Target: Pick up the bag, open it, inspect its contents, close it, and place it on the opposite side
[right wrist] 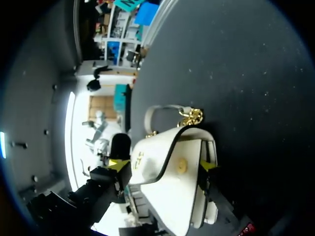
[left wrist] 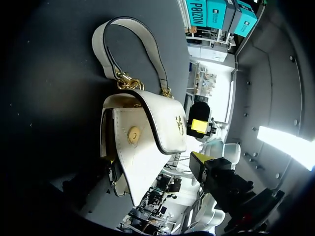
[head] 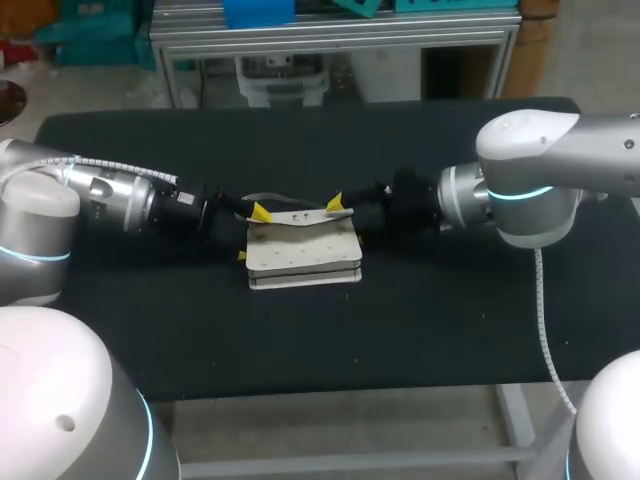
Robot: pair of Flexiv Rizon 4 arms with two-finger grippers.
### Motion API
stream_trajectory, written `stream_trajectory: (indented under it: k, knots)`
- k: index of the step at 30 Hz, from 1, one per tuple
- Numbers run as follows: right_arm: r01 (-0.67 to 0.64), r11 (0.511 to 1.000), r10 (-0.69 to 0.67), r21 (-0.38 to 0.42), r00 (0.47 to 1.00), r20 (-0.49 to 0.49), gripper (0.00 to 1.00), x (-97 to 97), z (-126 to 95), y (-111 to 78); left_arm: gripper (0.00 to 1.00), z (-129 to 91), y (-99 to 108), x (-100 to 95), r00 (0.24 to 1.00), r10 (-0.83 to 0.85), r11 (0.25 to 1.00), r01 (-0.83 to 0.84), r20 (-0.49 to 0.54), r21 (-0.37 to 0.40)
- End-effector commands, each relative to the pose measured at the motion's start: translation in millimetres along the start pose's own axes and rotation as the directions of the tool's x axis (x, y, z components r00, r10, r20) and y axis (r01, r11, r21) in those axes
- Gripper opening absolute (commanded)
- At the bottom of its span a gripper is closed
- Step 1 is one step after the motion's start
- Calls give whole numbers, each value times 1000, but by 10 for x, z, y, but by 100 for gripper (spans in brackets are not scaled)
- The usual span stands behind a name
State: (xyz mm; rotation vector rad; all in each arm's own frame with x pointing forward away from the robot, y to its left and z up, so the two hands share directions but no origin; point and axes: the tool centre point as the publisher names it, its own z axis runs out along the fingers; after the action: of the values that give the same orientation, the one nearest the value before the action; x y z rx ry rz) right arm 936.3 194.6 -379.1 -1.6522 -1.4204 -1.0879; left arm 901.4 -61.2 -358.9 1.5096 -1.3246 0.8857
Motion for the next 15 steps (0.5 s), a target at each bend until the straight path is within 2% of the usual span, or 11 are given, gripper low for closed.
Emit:
stream_trajectory:
  k: [1,2,3,5,6,7,11,15]
  knots:
    - [-14,1000,14,6,1000,-3,78,-112,113,-27,84,127,-53,-95,1000,-14,1000,14,-1,-6]
    - [-20,1000,20,6,1000,-1,55,-129,118,-21,78,143,-71,-115,1000,-31,999,31,1,-6]
    - [-22,1000,22,6,1000,-2,43,-137,120,-14,75,152,-86,-122,999,-36,999,36,1,-6]
    - [-24,1000,24,7,1000,-3,31,-131,118,1,71,159,-112,-119,999,-51,999,51,-1,4]
    - [-19,1000,19,6,1000,-1,11,-99,108,12,49,150,-130,-97,998,-55,998,55,-6,9]
    - [-13,1000,13,2,1000,-1,0,-71,97,20,43,138,-135,-72,998,-54,998,54,-10,19]
    - [17,1000,-17,-14,1000,-4,0,50,39,40,2,73,-126,62,999,-36,999,37,-28,38]
    - [36,999,-36,-21,999,-3,0,128,2,36,0,41,-83,166,1000,-7,999,8,-25,47]
